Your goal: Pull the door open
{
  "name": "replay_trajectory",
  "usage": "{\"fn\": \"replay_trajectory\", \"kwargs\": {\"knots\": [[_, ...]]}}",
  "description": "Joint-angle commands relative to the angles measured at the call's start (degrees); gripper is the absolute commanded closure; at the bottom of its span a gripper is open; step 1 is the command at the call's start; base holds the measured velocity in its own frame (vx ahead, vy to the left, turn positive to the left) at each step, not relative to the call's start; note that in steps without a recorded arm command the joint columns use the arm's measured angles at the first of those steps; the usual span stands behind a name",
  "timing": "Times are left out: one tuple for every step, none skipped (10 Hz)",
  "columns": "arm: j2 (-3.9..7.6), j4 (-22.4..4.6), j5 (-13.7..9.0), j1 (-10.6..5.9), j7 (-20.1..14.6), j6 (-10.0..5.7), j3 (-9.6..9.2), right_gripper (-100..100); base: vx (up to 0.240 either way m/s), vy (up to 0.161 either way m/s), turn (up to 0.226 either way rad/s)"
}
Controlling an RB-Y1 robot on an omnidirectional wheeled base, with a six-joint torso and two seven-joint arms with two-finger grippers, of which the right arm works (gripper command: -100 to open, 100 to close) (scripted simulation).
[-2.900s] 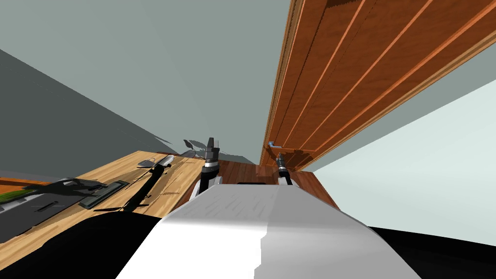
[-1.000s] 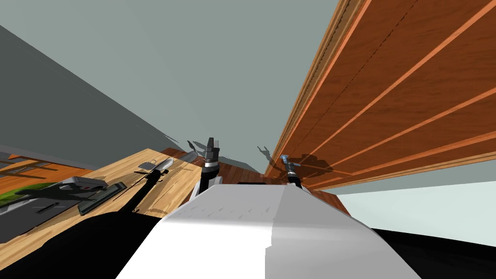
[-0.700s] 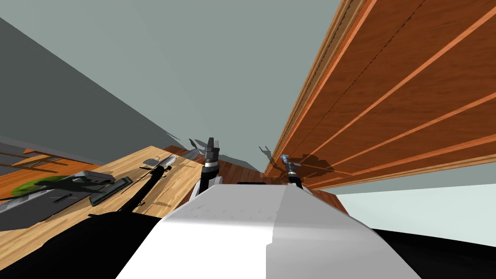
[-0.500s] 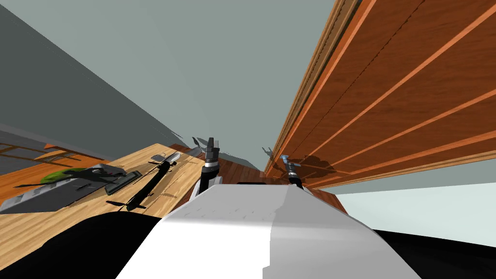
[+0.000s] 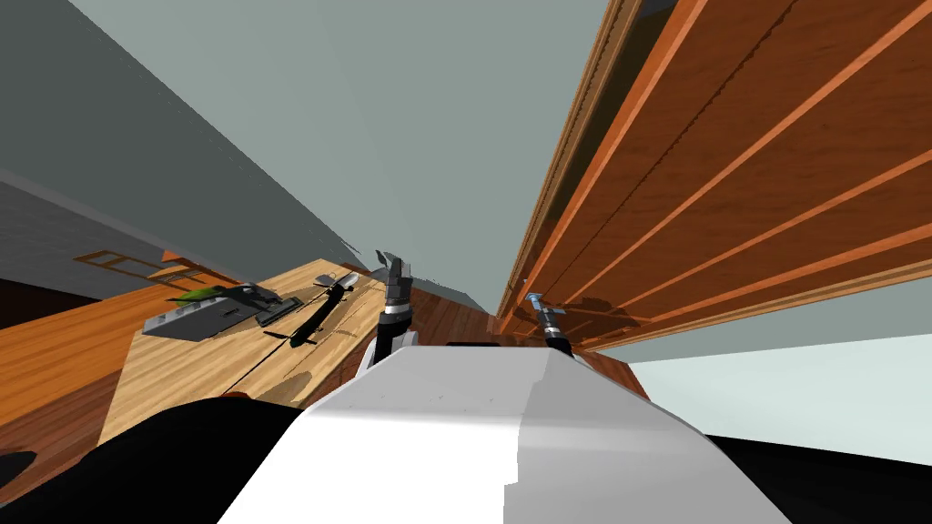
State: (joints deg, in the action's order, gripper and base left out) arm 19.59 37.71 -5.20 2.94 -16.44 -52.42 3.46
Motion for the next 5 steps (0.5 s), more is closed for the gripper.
{"fn": "replay_trajectory", "kwargs": {"knots": [[0.53, 0.0, 0.4, 0.42, -1.0, -0.92, -0.73, 100, -0.221, -0.051, 0.094], [0.35, -0.1, 0.3, 0.19, -0.6, -0.56, -0.52, 100, -0.094, -0.010, 0.018], [1.11, -0.2, 0.8, 1.36, -1.8, -2.12, -1.42, 100, -0.154, -0.038, 0.156], [1.34, -0.2, 0.9, 1.63, -2.1, -2.52, -1.61, 100, -0.198, -0.076, 0.126], [1.84, -0.3, 1.1, 2.23, -2.7, -3.40, -2.03, 100, -0.184, -0.067, 0.105]]}}
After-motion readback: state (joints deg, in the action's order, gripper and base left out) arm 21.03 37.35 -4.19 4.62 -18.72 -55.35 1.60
